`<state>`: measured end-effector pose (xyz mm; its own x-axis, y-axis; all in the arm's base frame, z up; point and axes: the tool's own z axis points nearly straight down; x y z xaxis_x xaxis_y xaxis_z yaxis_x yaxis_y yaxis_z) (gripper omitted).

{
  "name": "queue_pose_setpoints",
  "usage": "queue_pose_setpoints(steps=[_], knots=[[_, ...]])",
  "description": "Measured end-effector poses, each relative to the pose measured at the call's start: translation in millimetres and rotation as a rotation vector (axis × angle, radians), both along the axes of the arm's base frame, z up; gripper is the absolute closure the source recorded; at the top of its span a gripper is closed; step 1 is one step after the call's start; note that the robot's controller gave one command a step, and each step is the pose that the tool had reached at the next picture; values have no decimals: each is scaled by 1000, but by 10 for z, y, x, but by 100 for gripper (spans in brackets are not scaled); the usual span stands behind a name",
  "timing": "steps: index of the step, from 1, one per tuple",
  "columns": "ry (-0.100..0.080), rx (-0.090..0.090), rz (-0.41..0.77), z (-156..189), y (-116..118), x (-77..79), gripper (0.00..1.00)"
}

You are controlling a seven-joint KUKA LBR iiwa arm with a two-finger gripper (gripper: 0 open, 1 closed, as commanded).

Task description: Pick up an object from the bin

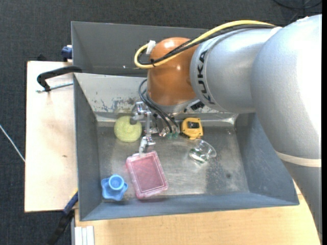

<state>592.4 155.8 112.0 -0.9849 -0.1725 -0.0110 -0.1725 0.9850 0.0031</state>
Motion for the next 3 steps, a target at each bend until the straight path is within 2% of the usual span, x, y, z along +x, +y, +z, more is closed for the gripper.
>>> queue_pose_setpoints(steps=[1, 2, 3], knots=[[7, -2, 0, -24, -6, -20, 100], [0, 0, 0, 0, -1, 0, 0], [7, -2, 0, -24, -6, -20, 100]])
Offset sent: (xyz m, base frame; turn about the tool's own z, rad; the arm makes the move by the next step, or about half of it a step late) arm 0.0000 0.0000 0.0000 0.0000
